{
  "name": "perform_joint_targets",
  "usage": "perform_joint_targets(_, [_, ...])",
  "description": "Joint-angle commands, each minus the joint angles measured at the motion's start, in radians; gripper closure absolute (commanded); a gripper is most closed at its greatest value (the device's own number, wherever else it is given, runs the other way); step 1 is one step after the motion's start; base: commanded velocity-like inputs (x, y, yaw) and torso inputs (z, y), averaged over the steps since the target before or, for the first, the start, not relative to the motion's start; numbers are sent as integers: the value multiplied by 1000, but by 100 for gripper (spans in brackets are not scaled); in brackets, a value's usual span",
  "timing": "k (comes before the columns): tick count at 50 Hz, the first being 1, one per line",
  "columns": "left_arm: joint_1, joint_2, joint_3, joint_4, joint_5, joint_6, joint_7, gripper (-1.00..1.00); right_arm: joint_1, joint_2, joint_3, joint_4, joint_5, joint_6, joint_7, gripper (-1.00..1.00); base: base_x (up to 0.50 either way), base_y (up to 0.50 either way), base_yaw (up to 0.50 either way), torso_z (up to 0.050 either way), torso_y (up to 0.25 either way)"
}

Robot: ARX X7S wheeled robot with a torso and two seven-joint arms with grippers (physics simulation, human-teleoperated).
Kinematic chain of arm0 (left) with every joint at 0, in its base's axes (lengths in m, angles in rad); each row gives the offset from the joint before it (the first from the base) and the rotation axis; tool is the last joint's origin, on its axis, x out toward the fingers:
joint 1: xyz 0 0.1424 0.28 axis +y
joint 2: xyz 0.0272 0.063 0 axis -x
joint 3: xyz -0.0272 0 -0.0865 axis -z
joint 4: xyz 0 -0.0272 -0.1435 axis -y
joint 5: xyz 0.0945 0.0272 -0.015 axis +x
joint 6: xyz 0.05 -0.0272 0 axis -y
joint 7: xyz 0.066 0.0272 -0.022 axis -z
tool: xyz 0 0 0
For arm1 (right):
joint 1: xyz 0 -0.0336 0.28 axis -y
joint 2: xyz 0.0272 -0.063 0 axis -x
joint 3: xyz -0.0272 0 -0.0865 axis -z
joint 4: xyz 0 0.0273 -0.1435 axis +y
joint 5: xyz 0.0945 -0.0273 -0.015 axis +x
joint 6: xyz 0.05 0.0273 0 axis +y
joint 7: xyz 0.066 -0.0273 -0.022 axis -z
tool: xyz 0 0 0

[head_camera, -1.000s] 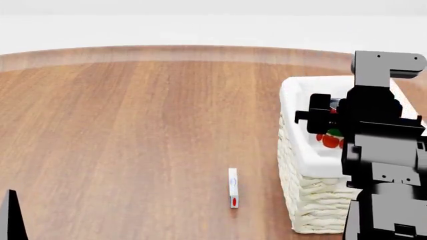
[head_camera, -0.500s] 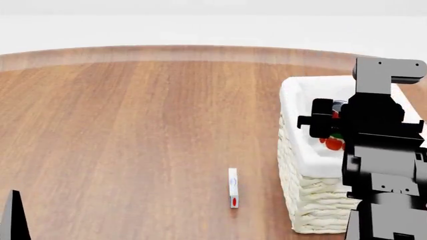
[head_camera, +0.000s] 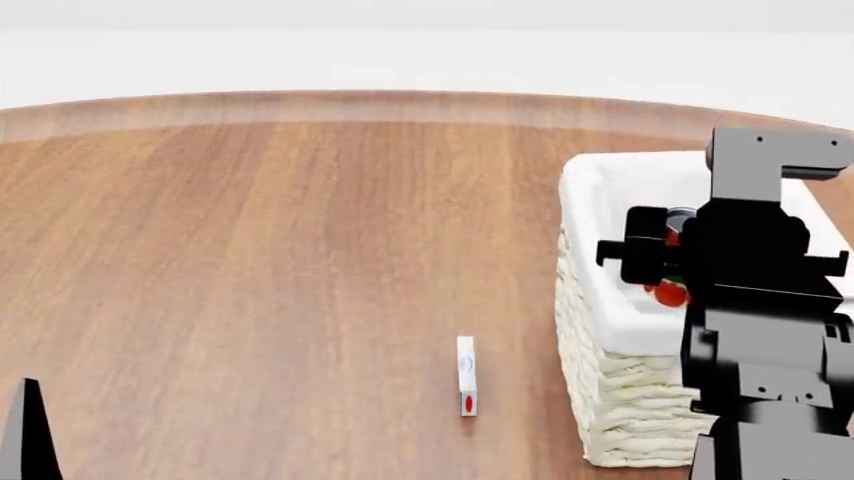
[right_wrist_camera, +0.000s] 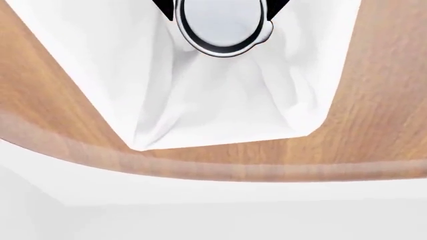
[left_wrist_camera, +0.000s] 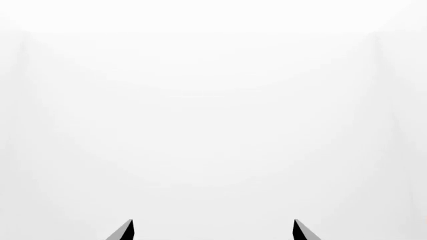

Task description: Pick up the tomato sauce, and put it in the basket.

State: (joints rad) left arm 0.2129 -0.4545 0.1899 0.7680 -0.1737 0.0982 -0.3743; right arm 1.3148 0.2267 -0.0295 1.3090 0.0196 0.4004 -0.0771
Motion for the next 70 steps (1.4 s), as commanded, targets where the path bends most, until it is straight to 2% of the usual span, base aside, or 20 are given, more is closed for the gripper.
perform_joint_targets(1, [-2,-3,-4,-4,-13,0,-3,-100,-6,0,-12,0,-22,-19,-7,100,0,0,0,0,0])
perform_joint_targets(15, [-2,-6,-3,-5,-16,2,-6,-100,-9,0,-19,0,-19,-31,-8,100,0,0,0,0,0])
perform_joint_targets(16, [-1,-6,-1,-7,-15,3,-6,-100,-10,1,-18,0,-19,-32,-1,-100,0,0,0,0,0])
perform_joint_targets(51, [10,-16,-3,-7,-17,16,-15,-100,-16,7,9,0,-20,-54,18,-100,0,0,0,0,0])
perform_joint_targets(57, [14,-17,-6,-16,-18,24,-16,-100,-27,3,-23,0,-31,-281,106,-100,0,0,0,0,0])
perform_joint_targets(59, [13,-17,-2,-15,-15,22,-16,-100,-32,2,-105,0,-83,-340,155,-100,0,0,0,0,0])
perform_joint_targets(70, [-4,-9,32,-23,-5,16,-5,-100,-12,-22,-237,-1,-91,-599,139,-100,0,0,0,0,0])
